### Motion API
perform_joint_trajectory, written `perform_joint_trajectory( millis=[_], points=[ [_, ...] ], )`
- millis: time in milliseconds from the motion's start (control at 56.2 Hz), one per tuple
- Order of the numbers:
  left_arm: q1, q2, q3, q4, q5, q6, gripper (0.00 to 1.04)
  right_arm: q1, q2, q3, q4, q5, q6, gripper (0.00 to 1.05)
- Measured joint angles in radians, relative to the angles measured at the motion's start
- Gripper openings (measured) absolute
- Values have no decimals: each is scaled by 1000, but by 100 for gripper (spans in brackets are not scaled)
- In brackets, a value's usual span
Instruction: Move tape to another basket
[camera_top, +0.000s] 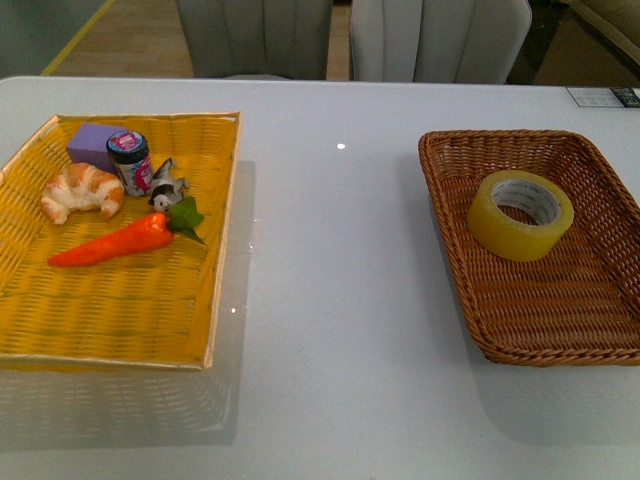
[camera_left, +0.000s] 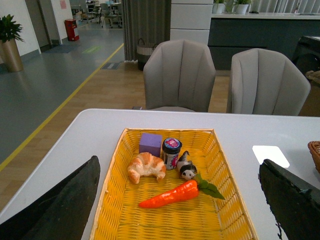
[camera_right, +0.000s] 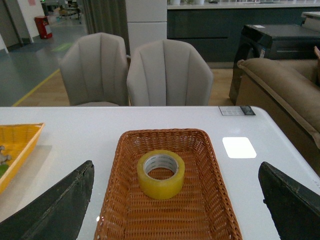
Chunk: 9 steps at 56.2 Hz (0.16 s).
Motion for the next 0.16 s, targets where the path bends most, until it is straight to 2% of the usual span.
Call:
perform_joint_trajectory(
  millis=[160],
  points=[
    [0,0,0,0,0,0,96,0,0,0,0,0,0,96]
  ],
)
